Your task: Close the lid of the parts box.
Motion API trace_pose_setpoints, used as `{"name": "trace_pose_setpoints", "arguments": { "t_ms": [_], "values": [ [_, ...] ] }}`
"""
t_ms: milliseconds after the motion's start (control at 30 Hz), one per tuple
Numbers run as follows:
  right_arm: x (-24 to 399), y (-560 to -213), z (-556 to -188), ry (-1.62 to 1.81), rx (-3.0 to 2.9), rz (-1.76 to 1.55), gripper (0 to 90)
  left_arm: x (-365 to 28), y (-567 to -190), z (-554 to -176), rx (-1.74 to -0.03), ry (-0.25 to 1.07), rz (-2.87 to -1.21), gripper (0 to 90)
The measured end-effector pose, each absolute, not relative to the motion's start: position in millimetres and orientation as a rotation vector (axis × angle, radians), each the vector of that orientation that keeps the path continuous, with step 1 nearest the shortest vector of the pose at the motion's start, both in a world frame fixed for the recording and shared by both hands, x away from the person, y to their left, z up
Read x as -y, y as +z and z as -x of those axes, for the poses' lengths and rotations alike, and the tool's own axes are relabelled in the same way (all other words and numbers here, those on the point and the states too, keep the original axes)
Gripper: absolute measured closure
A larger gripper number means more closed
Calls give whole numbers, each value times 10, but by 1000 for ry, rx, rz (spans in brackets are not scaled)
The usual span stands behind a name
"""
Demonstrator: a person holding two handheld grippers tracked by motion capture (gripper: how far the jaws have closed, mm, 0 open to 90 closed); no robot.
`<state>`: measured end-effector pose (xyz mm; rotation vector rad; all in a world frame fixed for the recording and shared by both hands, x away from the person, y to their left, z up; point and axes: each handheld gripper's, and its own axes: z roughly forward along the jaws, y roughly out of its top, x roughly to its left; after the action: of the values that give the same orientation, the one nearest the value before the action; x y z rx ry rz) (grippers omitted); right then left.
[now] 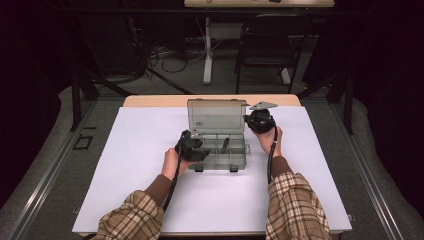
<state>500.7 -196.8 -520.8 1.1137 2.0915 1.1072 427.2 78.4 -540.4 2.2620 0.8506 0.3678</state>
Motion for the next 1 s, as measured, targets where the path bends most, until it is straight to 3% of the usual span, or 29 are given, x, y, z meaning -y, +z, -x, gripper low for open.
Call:
{"name": "trace_pose_setpoints", "arguments": {
  "t_ms": [533,667,733,933,1000],
  "values": [
    [1996,-5158,-4907,1135,-2091,-1038,900,-807,-5395,-4266,-862,356,-2241,521],
    [2000,-5148,-4890,1143,-2097,-1032,900,-834,-5308,-4230,-863,405,-2206,333],
    [2003,-5140,-4882,1145,-2100,-1030,900,-844,-5244,-4201,-857,446,-2182,187],
    [2006,-5143,-4867,1156,-2096,-1030,900,-906,-5047,-4177,-849,537,-2139,13],
    [2009,-5144,-4863,1159,-2097,-1027,900,-948,-4976,-4201,-851,549,-2124,0]
  ]
}}
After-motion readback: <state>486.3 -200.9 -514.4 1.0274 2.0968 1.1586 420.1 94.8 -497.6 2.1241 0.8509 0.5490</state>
